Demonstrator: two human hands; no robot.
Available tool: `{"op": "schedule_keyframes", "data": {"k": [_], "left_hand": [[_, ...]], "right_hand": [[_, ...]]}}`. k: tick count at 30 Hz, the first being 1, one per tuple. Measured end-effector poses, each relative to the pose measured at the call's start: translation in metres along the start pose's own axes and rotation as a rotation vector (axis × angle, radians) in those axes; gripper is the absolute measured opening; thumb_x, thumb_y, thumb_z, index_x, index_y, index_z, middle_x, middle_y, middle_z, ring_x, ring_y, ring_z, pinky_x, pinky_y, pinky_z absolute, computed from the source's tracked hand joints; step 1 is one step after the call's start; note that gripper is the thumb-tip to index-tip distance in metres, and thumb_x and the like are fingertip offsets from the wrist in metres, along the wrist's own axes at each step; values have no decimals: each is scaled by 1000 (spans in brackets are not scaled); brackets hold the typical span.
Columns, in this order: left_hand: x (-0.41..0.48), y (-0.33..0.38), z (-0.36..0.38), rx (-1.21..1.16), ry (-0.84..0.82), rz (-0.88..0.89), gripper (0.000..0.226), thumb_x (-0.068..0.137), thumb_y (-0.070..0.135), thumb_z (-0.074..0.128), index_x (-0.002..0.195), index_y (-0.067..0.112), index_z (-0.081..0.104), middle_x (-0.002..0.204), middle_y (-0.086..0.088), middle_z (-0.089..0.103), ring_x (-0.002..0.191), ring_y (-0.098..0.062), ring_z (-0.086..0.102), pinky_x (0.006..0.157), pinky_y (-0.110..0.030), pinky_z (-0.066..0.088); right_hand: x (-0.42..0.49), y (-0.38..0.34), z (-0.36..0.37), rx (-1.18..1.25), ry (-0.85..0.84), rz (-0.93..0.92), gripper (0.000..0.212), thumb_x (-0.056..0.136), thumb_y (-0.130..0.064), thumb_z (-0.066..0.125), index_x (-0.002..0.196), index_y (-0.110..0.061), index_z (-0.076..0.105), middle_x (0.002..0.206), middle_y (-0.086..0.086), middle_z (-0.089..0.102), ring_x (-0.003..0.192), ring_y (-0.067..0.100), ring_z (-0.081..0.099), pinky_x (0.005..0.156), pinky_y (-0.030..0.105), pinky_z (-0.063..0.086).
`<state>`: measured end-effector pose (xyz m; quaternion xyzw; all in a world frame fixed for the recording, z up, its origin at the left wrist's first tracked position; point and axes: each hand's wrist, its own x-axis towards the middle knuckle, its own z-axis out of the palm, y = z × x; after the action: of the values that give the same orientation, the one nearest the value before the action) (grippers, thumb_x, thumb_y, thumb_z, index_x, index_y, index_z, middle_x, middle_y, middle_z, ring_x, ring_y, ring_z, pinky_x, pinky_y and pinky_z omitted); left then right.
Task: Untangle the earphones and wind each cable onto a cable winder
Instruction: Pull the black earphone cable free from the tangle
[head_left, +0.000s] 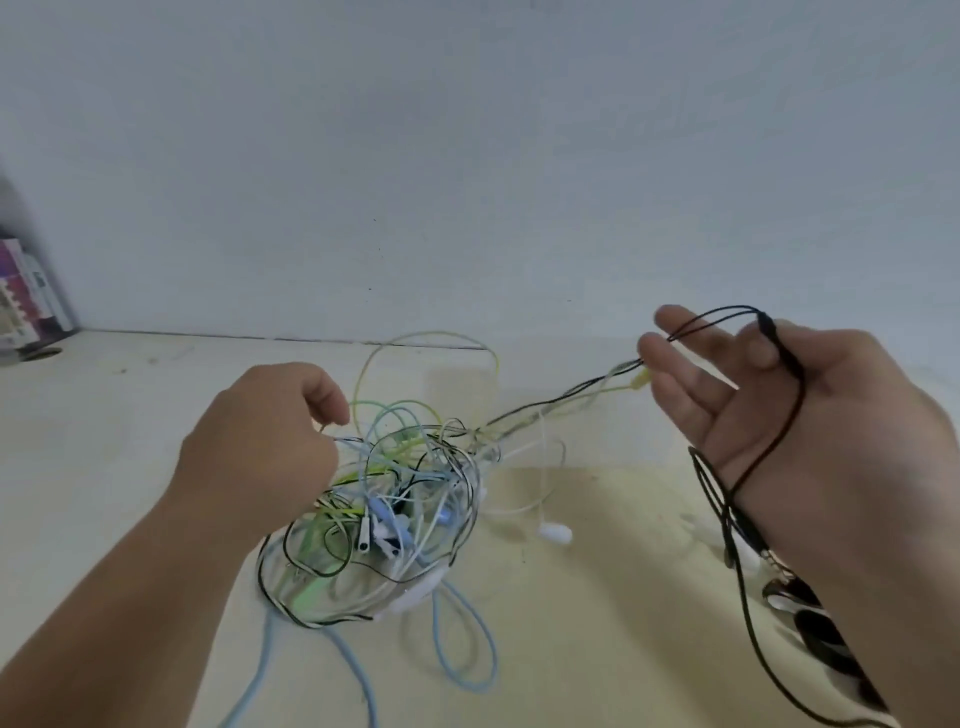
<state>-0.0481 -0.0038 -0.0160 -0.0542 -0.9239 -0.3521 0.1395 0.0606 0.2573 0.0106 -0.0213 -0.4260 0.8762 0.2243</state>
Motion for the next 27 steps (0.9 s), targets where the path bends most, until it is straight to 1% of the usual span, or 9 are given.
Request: {"op": "schedule_keyframes", "data": {"k": [3, 6, 8, 11, 14, 16, 19, 24, 27], "left_hand": [[-8, 12, -5, -152, -62, 102, 43, 70, -5, 71, 87, 33, 61, 113, 12, 59, 56, -8, 42, 50, -24, 42], [-31, 38, -4, -367, -109, 352, 54, 67, 15, 76, 107, 46, 56, 121, 26, 54, 93, 7, 57, 77, -3, 42], [-46, 49, 7, -455, -237, 499, 62, 68, 23, 74, 122, 44, 53, 127, 27, 56, 123, 7, 51, 99, -16, 38], [-58, 55, 26, -322, -412, 575, 57, 81, 32, 77, 129, 45, 50, 122, 30, 59, 111, 7, 58, 94, -21, 44], [-50, 46, 35, -49, -307, 536, 20, 85, 38, 69, 104, 37, 62, 98, 18, 66, 89, 1, 61, 80, -18, 45], [-39, 38, 34, 68, -201, 438, 9, 86, 37, 68, 91, 35, 61, 89, 15, 63, 80, -2, 59, 70, -16, 41], [-26, 29, 24, 84, -132, 288, 19, 83, 28, 73, 96, 38, 61, 95, 15, 60, 81, -4, 57, 78, -24, 43], [-17, 20, 11, 13, -92, 153, 46, 78, 7, 69, 105, 42, 58, 102, 18, 56, 81, -6, 57, 77, -32, 49], [-13, 14, 11, 51, -145, 119, 45, 78, 4, 68, 102, 41, 59, 104, 14, 55, 75, -10, 57, 69, -29, 47]], "right_hand": [[-5, 6, 6, -111, -139, 24, 20, 70, -21, 44, 52, -14, 49, 102, 23, 73, 96, 38, 73, 70, 37, 61], [-11, 17, 5, -295, -311, 72, 29, 73, -23, 42, 47, -18, 54, 97, 26, 72, 94, 36, 71, 76, 40, 53], [-13, 22, 2, -317, -462, 123, 24, 77, -24, 48, 55, -16, 53, 101, 30, 70, 99, 36, 68, 82, 42, 49], [-13, 24, -3, -190, -634, 211, 26, 81, -25, 60, 67, -12, 42, 104, 35, 65, 110, 41, 59, 92, 46, 46], [-5, 18, -7, 177, -727, 315, 22, 93, -16, 48, 77, -7, 35, 109, 39, 59, 122, 50, 46, 107, 54, 36], [3, 9, -12, 264, -599, 307, 25, 96, -15, 35, 82, 2, 47, 116, 40, 53, 130, 53, 37, 114, 55, 24], [10, -4, -24, 274, -453, 326, 37, 97, -21, 25, 87, 4, 51, 114, 36, 50, 129, 52, 36, 115, 54, 20], [14, -5, -34, 361, -511, 274, 39, 94, -27, 30, 86, 3, 53, 87, 20, 47, 100, 38, 40, 101, 53, 33], [9, -5, -31, 317, -618, 326, 56, 100, -40, 38, 107, 14, 54, 83, 27, 58, 92, 41, 51, 94, 53, 37]]}}
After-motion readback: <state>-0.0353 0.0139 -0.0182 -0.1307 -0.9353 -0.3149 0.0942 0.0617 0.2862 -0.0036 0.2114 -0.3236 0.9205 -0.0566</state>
